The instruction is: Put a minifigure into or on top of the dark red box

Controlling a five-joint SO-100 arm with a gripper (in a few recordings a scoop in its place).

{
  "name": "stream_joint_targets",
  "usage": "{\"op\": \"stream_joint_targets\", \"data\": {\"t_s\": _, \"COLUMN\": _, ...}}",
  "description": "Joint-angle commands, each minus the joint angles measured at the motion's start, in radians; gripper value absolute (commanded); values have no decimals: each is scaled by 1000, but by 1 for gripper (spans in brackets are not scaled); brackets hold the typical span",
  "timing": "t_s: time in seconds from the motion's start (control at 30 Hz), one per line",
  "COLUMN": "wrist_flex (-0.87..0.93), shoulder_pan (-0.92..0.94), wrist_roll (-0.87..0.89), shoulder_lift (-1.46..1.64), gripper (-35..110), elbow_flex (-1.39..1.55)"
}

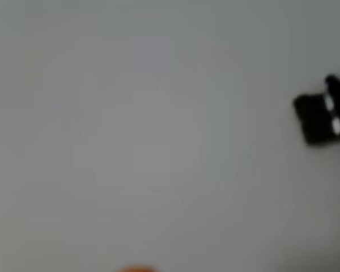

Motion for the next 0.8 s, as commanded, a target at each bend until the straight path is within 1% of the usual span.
{"op": "stream_joint_targets", "data": {"t_s": 0.0, "wrist_flex": 8, "shoulder_pan": -48, "wrist_roll": 535, "shoulder_lift": 11, "gripper": 6, "elbow_flex": 35}}
{"op": "stream_joint_targets", "data": {"t_s": 0.07, "wrist_flex": -15, "shoulder_pan": -67, "wrist_roll": 667, "shoulder_lift": 11, "gripper": 5, "elbow_flex": 43}}
{"op": "stream_joint_targets", "data": {"t_s": 0.17, "wrist_flex": -44, "shoulder_pan": -137, "wrist_roll": 951, "shoulder_lift": 9, "gripper": 8, "elbow_flex": 100}}
{"op": "stream_joint_targets", "data": {"t_s": 0.23, "wrist_flex": -98, "shoulder_pan": -153, "wrist_roll": 1075, "shoulder_lift": 12, "gripper": 9, "elbow_flex": 147}}
{"op": "stream_joint_targets", "data": {"t_s": 0.33, "wrist_flex": -129, "shoulder_pan": -147, "wrist_roll": 1198, "shoulder_lift": -25, "gripper": 13, "elbow_flex": 166}}
{"op": "stream_joint_targets", "data": {"t_s": 0.43, "wrist_flex": -186, "shoulder_pan": -78, "wrist_roll": 1224, "shoulder_lift": -117, "gripper": 19, "elbow_flex": 169}}
{"op": "stream_joint_targets", "data": {"t_s": 0.5, "wrist_flex": -236, "shoulder_pan": -15, "wrist_roll": 1210, "shoulder_lift": -235, "gripper": 20, "elbow_flex": 140}}
{"op": "stream_joint_targets", "data": {"t_s": 0.57, "wrist_flex": -242, "shoulder_pan": 44, "wrist_roll": 1175, "shoulder_lift": -436, "gripper": 22, "elbow_flex": 34}}
{"op": "stream_joint_targets", "data": {"t_s": 0.67, "wrist_flex": -176, "shoulder_pan": 106, "wrist_roll": 1111, "shoulder_lift": -813, "gripper": 24, "elbow_flex": -219}}
{"op": "stream_joint_targets", "data": {"t_s": 0.77, "wrist_flex": -192, "shoulder_pan": 120, "wrist_roll": 1092, "shoulder_lift": -1025, "gripper": 24, "elbow_flex": -341}}
